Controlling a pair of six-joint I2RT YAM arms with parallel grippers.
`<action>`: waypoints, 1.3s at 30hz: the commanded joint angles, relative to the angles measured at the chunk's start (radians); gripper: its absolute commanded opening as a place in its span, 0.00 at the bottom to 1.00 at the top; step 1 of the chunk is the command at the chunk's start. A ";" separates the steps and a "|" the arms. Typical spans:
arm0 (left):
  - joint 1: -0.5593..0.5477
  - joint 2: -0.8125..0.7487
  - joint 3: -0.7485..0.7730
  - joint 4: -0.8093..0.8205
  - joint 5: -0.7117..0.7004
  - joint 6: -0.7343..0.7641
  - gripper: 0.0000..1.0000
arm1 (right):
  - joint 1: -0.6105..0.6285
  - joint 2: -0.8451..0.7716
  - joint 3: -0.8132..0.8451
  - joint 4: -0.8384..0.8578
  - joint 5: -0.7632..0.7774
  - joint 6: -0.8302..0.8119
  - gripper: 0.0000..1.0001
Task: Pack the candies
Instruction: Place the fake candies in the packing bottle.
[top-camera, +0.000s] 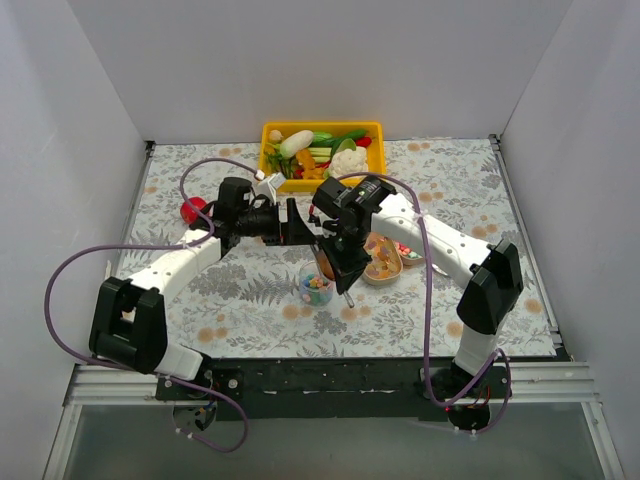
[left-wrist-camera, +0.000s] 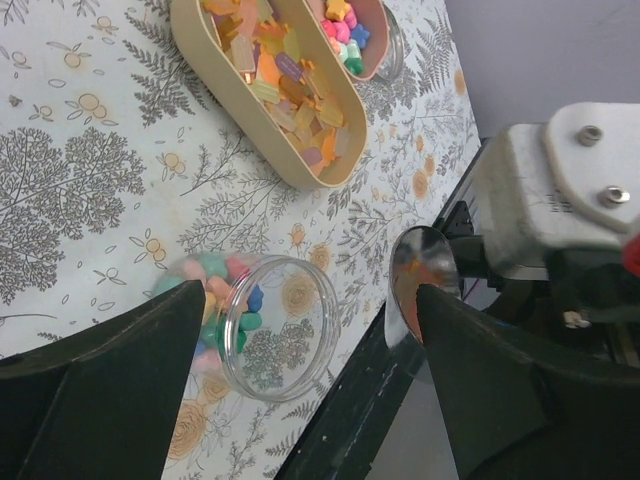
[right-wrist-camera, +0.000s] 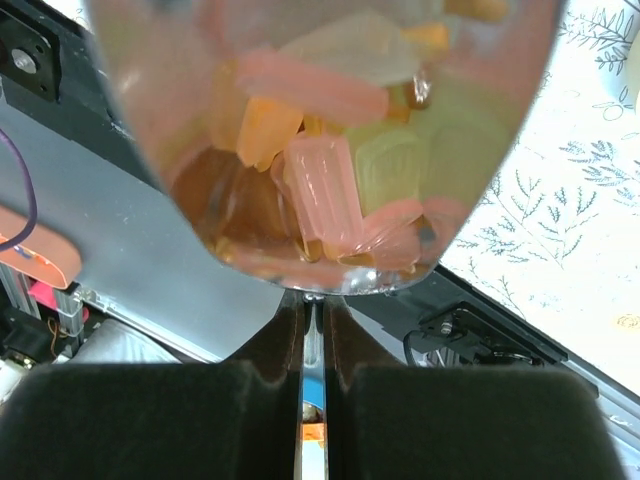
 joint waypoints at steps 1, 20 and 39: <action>-0.004 0.011 -0.037 -0.027 -0.040 0.020 0.82 | 0.008 -0.023 0.010 0.000 -0.042 0.007 0.01; -0.017 -0.021 -0.181 -0.011 -0.082 0.000 0.73 | 0.008 -0.069 -0.144 -0.001 -0.319 0.047 0.01; -0.018 -0.081 -0.089 0.006 -0.269 0.007 0.80 | -0.084 0.018 -0.181 -0.001 -0.534 0.035 0.01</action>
